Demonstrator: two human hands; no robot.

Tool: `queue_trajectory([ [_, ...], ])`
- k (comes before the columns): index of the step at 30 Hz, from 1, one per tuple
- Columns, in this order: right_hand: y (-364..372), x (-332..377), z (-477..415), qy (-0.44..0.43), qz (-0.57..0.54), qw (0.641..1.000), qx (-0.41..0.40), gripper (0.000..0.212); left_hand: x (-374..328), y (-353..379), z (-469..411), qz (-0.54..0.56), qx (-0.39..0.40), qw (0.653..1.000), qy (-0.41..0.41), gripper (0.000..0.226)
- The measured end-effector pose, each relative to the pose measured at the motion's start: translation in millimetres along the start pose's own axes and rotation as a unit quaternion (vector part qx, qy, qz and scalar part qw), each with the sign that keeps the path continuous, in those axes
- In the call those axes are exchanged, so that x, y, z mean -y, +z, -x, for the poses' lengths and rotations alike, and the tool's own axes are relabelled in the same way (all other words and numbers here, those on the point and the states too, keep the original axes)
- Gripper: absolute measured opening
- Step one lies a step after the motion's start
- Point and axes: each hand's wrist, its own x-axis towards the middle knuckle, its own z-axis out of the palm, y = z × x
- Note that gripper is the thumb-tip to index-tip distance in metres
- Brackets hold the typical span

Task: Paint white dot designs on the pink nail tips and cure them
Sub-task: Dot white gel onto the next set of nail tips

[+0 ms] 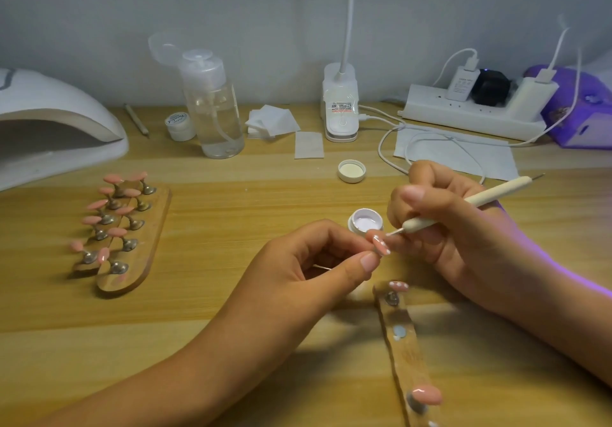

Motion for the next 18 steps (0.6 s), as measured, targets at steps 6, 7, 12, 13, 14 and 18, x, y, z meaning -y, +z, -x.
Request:
queue_trajectory([
  [6, -16, -4, -6, -0.088, 0.056, 0.994, -0.027, 0.007, -1, 0, 0, 0.008, 0.007, 1.0, 0.0, 0.007],
  [7, -18, -5, -6, -0.097, 0.095, 0.99, -0.038, 0.004, -1, 0, 0, 0.009, 0.008, 1.0, -0.001, 0.006],
  [12, -19, -4, -5, -0.155, 0.305, 0.936, -0.087, 0.013, -1, 0, 1, 0.005, 0.017, 1.0, 0.0, 0.007],
  [13, -18, -4, -4, -0.159, 0.332, 0.926, -0.085, 0.013, -1, 0, 1, 0.004, 0.017, 1.0, 0.0, 0.007],
  [14, -18, -6, -4, -0.164, 0.361, 0.915, -0.078, 0.013, -1, -1, 1, 0.003, 0.017, 1.0, 0.0, 0.008],
  [18, -15, -9, -3, -0.18, 0.457, 0.871, -0.028, 0.011, 1, -1, 0, -0.003, 0.021, 1.0, 0.0, 0.007],
])
